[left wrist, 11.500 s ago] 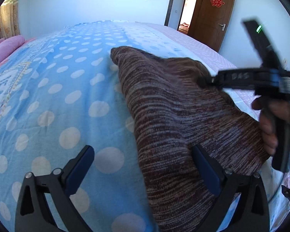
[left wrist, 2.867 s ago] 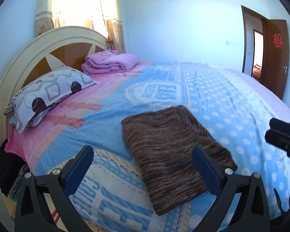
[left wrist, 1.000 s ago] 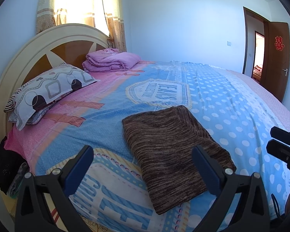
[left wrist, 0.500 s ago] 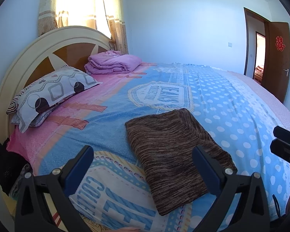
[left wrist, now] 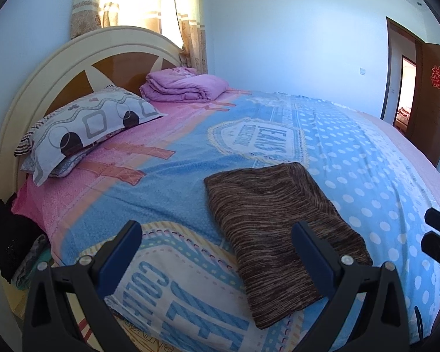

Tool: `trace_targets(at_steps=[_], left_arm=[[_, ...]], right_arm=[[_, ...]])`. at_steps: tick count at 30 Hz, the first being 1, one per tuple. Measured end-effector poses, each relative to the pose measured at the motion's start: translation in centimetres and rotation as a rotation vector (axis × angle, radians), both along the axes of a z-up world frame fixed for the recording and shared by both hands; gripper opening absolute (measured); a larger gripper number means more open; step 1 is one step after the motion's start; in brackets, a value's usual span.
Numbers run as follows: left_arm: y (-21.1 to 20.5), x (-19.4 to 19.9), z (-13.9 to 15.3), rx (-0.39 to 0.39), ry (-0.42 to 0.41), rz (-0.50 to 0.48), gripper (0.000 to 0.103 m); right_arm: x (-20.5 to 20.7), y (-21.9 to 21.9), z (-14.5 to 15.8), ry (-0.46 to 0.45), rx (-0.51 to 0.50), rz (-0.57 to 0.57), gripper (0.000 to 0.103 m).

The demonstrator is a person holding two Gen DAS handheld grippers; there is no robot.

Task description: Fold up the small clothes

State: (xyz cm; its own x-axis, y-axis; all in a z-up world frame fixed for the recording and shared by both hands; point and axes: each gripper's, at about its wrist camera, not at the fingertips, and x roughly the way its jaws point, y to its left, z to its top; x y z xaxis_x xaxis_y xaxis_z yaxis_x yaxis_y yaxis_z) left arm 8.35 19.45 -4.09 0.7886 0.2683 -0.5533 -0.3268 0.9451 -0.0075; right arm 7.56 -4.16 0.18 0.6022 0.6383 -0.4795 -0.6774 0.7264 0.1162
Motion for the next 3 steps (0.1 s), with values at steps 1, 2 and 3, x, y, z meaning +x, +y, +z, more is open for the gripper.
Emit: trace_targets(at_steps=[1, 2, 3], left_arm=[[0.06, -0.01, -0.09, 0.001, 0.001, 0.003, 0.103], [0.13, 0.07, -0.12, 0.002, 0.003, 0.003, 0.103], [0.15, 0.09, -0.16, 0.004, 0.007, 0.003, 0.103]], right_arm=[[-0.01, 0.01, 0.03, 0.0, 0.0, 0.001, 0.06], [-0.01, -0.01, 0.05, 0.001, -0.001, 0.001, 0.06], [0.0, -0.01, 0.02, 0.002, -0.002, 0.001, 0.06]])
